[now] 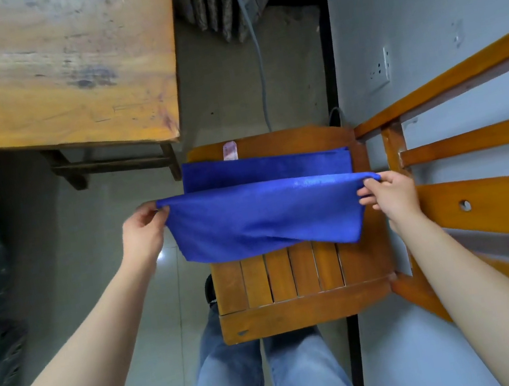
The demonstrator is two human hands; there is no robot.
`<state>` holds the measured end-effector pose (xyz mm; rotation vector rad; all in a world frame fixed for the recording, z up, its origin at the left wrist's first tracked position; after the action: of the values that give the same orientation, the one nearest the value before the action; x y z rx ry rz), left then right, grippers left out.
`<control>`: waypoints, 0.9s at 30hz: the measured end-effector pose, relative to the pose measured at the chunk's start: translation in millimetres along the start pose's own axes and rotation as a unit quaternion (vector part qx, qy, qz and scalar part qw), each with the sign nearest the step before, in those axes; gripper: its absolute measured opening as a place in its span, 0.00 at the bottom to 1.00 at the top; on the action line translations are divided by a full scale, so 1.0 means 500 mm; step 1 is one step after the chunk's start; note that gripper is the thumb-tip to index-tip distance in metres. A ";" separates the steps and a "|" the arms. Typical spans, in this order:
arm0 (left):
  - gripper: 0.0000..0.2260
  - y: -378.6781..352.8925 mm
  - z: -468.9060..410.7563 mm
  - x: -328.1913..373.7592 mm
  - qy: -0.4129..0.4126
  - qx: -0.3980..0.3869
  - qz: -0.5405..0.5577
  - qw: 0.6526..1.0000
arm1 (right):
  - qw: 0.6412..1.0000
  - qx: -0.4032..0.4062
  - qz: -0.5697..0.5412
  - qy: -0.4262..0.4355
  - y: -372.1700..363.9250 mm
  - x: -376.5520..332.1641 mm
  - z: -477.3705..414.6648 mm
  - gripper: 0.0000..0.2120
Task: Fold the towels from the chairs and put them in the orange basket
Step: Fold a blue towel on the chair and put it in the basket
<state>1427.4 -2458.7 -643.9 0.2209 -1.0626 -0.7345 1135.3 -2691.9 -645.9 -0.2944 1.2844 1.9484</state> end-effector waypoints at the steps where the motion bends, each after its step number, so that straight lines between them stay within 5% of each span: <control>1: 0.05 -0.012 -0.012 0.008 0.002 0.006 0.000 1.000 | 1.000 0.008 0.004 0.001 -0.009 -0.004 -0.013 0.05; 9: 0.04 -0.125 -0.091 0.031 -0.039 0.055 -0.010 0.998 | 0.999 0.047 0.005 0.015 -0.084 -0.017 -0.082 0.13; 12: 0.22 -0.145 -0.101 0.006 -0.051 0.023 -0.116 0.992 | 0.997 0.025 0.063 0.035 -0.101 -0.010 -0.066 0.23; 15: 0.29 -0.147 -0.055 -0.036 -0.162 -0.022 -0.345 0.924 | 0.983 -0.079 0.139 0.084 -0.129 0.012 -0.022 0.17; 18: 0.29 -0.144 0.026 -0.091 -0.302 -0.112 -0.434 0.841 | 0.967 -0.219 0.133 0.001 -0.156 0.047 0.006 0.14; 20: 0.31 -0.132 0.043 -0.136 -0.316 -0.132 -0.475 0.811 | 0.975 -0.172 0.141 -0.017 -0.146 0.060 -0.002 0.15; 23: 0.31 -0.105 0.043 -0.168 -0.196 -0.122 -0.497 0.837 | 0.986 -0.011 0.163 0.014 -0.095 0.070 -0.030 0.21; 27: 0.31 -0.089 0.035 -0.176 -0.066 -0.114 -0.369 0.920 | 0.985 -0.021 0.173 0.005 -0.073 0.086 -0.034 0.27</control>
<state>1368.4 -2432.4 -720.5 0.3833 -1.0031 -1.5649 1128.3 -2679.1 -703.2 -0.1045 1.3732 2.2695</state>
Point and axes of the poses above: each hand's wrist, its own z-axis away from the middle knuckle, its own y-axis out of the back of the hand, x = y × z, the point moved 2 cm from there along -z, towards the middle knuckle, and after that the axes turned 12 degrees about x, right-handed, at the moved point
